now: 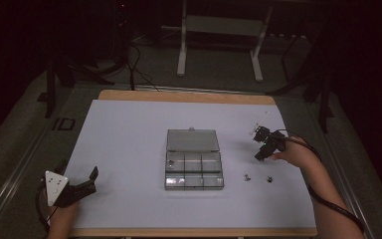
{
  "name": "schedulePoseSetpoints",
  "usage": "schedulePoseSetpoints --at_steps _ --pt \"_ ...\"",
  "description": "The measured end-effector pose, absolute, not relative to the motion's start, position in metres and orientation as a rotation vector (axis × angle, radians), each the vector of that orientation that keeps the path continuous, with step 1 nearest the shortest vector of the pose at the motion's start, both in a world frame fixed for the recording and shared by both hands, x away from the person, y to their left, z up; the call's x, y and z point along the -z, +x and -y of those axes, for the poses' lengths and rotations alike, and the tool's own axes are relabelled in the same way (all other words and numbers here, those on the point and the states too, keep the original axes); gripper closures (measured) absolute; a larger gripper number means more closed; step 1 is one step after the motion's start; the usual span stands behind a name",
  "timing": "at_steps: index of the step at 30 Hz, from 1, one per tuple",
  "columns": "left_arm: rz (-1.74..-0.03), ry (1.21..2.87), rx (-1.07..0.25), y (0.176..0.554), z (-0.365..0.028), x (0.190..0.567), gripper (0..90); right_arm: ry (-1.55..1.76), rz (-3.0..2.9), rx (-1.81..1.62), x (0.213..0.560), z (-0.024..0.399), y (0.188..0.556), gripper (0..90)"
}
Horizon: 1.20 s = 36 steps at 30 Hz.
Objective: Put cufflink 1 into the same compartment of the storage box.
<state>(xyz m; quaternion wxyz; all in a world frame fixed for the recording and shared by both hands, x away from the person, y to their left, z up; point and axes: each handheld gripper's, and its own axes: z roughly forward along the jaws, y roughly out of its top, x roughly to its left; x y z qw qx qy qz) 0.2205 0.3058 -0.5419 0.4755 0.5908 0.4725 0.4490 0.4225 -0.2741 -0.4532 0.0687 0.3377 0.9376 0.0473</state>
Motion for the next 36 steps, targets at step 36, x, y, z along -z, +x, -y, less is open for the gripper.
schedulePoseSetpoints --at_steps 36 --pt "-1.151 1.452 -1.099 0.221 -0.306 0.542 1.0 1.570 -2.644 0.024 0.494 0.282 0.449 71.5"
